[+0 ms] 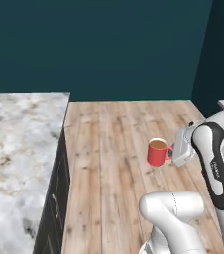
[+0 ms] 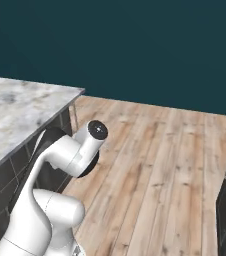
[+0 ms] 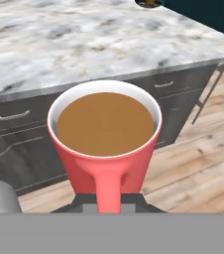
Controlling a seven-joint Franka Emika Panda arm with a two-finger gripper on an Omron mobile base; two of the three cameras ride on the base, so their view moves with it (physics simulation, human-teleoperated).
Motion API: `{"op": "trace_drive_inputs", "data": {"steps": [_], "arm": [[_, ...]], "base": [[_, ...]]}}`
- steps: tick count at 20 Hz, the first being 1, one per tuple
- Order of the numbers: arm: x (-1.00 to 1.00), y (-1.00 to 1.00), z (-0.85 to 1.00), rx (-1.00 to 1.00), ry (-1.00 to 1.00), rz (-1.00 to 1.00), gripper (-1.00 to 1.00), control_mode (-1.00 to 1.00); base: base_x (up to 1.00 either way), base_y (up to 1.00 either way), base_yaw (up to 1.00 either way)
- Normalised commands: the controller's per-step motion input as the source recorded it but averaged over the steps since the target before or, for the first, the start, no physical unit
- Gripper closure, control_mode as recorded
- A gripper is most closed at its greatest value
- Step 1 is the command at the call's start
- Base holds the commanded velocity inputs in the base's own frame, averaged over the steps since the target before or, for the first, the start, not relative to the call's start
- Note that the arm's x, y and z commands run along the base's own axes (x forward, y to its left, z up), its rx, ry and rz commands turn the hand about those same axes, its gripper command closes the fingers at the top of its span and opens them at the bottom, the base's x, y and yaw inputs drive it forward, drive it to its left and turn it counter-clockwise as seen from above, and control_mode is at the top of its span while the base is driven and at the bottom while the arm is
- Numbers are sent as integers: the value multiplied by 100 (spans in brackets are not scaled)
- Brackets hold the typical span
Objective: Pick up the brewed coffee from the coffee machine and place it next to the breakfast plate on the dining counter.
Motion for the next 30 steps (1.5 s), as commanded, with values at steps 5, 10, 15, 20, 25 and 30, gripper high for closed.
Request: {"op": "trace_drive_inputs", "data": {"steps": [5, 10, 15, 20, 25, 30], "arm": [[0, 0, 0, 0, 0, 0, 100, 100], [0, 0, 0, 0, 0, 0, 100, 100], [0, 0, 0, 0, 0, 0, 100, 100], [0, 0, 0, 0, 0, 0, 100, 100], [0, 0, 0, 0, 0, 0, 100, 100], [0, 0, 0, 0, 0, 0, 100, 100]], "base": [[100, -34, 37], [100, -67, 30], [100, -83, 31], [100, -74, 39], [100, -70, 43], [100, -77, 44]]}}
